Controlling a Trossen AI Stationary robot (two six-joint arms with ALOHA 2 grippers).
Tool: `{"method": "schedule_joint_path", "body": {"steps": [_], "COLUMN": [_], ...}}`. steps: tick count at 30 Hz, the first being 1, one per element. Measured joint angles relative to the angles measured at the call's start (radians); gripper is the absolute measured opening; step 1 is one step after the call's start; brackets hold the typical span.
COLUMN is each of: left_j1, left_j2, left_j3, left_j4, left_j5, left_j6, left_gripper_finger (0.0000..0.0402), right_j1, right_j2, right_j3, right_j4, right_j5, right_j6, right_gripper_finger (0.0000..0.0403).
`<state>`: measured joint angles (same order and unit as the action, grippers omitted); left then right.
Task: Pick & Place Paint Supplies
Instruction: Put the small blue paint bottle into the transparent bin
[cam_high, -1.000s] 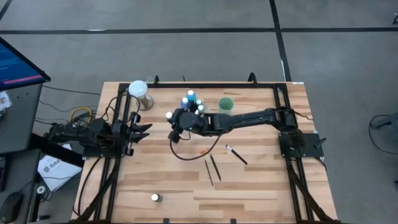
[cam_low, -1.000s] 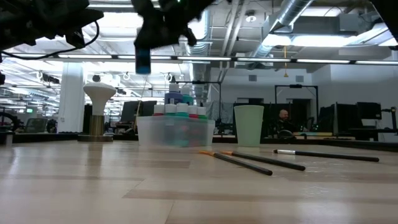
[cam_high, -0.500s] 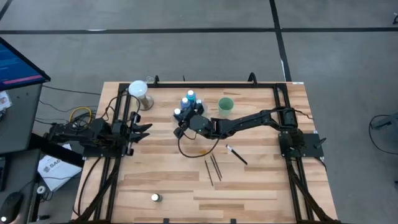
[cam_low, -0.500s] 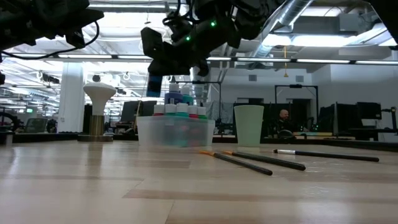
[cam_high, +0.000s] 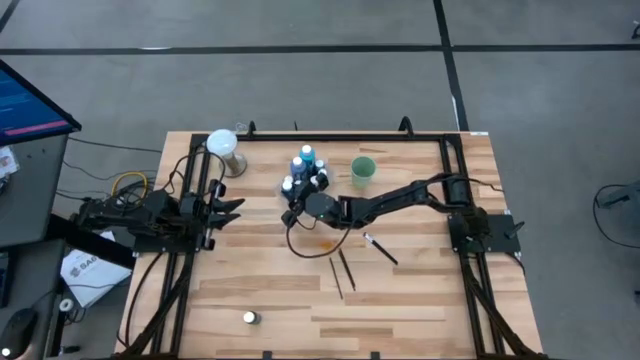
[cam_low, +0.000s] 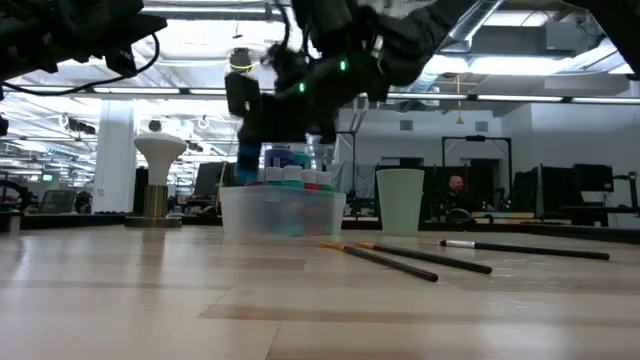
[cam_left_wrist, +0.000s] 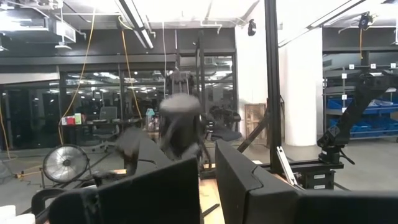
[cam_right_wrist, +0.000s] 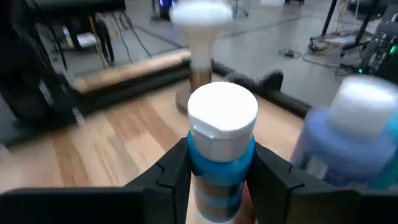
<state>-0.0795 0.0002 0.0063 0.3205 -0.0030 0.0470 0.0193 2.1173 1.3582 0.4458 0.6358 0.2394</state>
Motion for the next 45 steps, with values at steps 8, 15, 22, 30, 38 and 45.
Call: {"method": "schedule_joint_path", "body": {"steps": [8, 15, 22, 30, 38, 45], "left_j1": [0.0, 0.0, 0.0, 0.0, 0.0, 0.0], "left_j2": [0.0, 0.0, 0.0, 0.0, 0.0, 0.0], "left_j3": [0.0, 0.0, 0.0, 0.0, 0.0, 0.0], "left_j4": [0.003, 0.004, 0.004, 0.004, 0.011, 0.019], "left_j5": [0.0, 0.0, 0.0, 0.0, 0.0, 0.0], "left_j6": [0.0, 0.0, 0.0, 0.0, 0.0, 0.0], "left_gripper_finger": [0.0001, 0.0001, 0.0001, 0.0001, 0.0001, 0.0001], "right_j1": [0.006, 0.006, 0.014, 0.009, -0.005, -0.001], "right_j2": [0.019, 0.036, 0.045, 0.045, 0.07, 0.124], "right_j3": [0.001, 0.004, 0.004, 0.061, 0.064, 0.091], "right_j4": [0.018, 0.051, 0.064, 0.028, 0.029, 0.026], "right_j5": [0.074, 0.064, 0.025, 0.021, 0.019, 0.028], "right_j6": [-0.056, -0.031, -0.024, -0.07, -0.066, -0.031], "right_gripper_finger": [0.0117, 0.0117, 0.0117, 0.0117, 0.0117, 0.0116]}}
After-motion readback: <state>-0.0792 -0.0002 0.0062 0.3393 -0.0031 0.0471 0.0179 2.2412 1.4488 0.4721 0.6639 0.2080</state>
